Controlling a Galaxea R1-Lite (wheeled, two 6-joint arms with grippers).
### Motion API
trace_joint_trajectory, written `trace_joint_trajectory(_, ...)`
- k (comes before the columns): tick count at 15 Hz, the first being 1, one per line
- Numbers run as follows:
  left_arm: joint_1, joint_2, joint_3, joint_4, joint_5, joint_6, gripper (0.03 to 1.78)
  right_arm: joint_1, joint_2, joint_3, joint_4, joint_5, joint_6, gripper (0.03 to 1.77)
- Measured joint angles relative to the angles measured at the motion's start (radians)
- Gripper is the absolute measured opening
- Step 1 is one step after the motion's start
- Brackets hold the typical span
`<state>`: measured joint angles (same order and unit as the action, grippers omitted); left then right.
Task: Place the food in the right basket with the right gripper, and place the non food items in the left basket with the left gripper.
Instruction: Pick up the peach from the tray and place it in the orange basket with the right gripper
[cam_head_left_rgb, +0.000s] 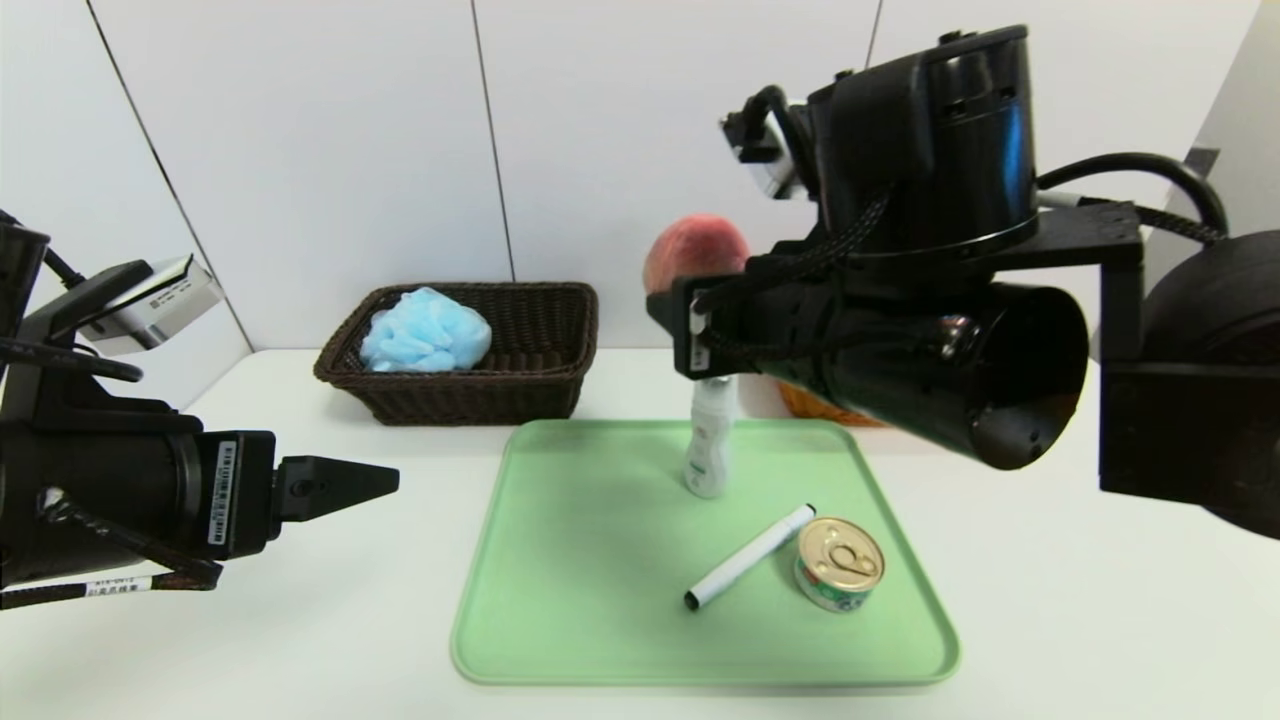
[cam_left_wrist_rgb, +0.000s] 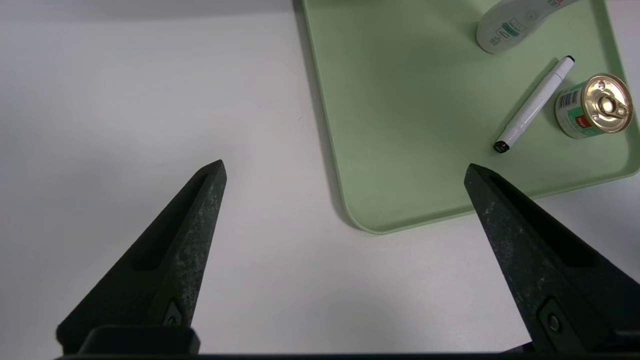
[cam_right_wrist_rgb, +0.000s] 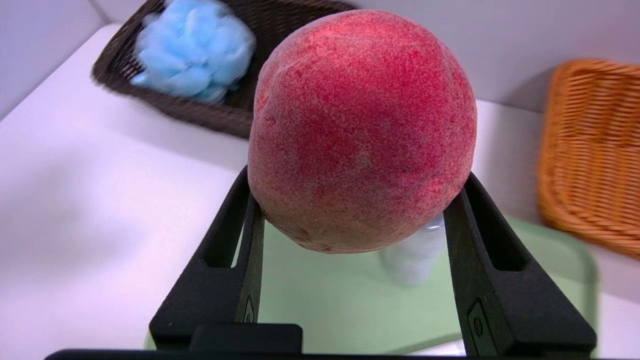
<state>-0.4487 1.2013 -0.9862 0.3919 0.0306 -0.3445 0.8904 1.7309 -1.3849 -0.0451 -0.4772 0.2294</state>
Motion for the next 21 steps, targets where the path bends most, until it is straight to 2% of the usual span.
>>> trace_joint_trajectory(6, 0.000, 0.002, 0.000, -0.013, -0.002, 0.000, 1.69, -0.254, -0.043, -0.013, -0.003, 0.020, -0.047, 1.01)
trace_joint_trajectory(10, 0.000, 0.007, 0.000, -0.013, -0.003, -0.002, 1.69, -0.447, -0.015, -0.035, -0.008, 0.091, -0.065, 1.01)
trace_joint_trajectory(12, 0.000, 0.007, 0.000, -0.014, -0.004, -0.001, 1.69, -0.517, 0.030, -0.056, -0.003, 0.109, -0.078, 1.01)
trace_joint_trajectory(16, 0.000, 0.010, 0.001, -0.013, -0.004, -0.001, 1.69, -0.606, 0.160, -0.136, 0.011, 0.114, -0.117, 1.00)
trace_joint_trajectory(21, 0.001, 0.012, 0.003, -0.013, -0.004, -0.001, 1.69, -0.649, 0.321, -0.309, 0.187, 0.117, -0.146, 1.00)
